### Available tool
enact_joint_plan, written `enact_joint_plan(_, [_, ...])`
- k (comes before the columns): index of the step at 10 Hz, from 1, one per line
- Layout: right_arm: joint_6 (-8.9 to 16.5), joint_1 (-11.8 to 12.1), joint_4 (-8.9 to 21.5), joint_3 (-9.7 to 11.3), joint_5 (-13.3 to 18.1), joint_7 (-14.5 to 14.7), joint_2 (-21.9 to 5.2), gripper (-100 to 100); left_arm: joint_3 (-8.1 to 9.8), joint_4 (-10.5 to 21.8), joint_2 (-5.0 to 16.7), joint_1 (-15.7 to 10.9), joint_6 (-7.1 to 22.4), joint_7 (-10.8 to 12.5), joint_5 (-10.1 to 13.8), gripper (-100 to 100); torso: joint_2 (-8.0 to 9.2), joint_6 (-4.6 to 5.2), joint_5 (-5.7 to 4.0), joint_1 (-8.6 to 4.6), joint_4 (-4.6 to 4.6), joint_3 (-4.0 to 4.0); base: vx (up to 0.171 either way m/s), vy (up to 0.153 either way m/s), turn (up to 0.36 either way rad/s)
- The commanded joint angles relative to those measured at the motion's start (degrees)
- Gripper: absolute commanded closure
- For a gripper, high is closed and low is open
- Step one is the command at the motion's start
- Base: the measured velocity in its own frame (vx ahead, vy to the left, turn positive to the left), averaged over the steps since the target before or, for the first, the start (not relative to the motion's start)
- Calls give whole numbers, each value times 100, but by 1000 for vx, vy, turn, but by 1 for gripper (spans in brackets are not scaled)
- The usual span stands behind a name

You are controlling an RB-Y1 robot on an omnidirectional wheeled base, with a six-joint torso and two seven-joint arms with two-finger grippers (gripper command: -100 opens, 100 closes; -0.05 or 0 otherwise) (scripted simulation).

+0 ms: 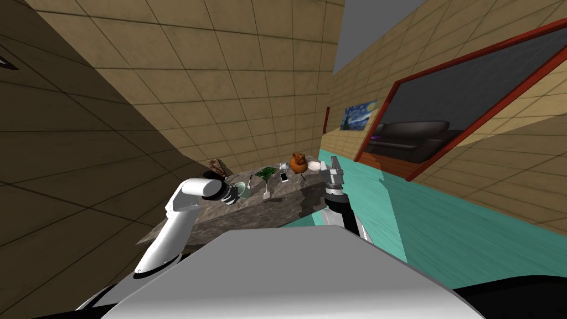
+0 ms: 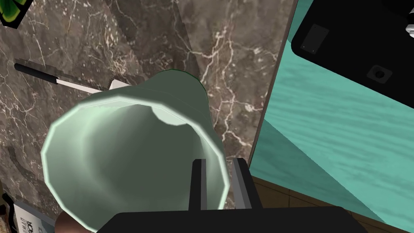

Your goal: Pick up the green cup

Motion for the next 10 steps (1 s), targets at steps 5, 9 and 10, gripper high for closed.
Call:
enact_joint_plan(5, [0, 0, 0, 0, 0, 0, 0, 0, -302, -994, -423, 22, 381, 720, -357, 100, -2, -3, -9, -25, 2, 1, 8, 67, 20])
enact_joint_plan(9, [0, 0, 0, 1, 0, 0, 2, 0, -318, -1447, -434, 58, 373, 914, -375, 100, 14, -4, -20, -63, 11, 12, -7, 20, -1])
enact_joint_plan(10, [0, 0, 0, 2, 0, 0, 2, 0, -316, -1465, -435, 55, 372, 920, -373, 0, 13, -4, -20, -63, 10, 11, 0, 0, 0])
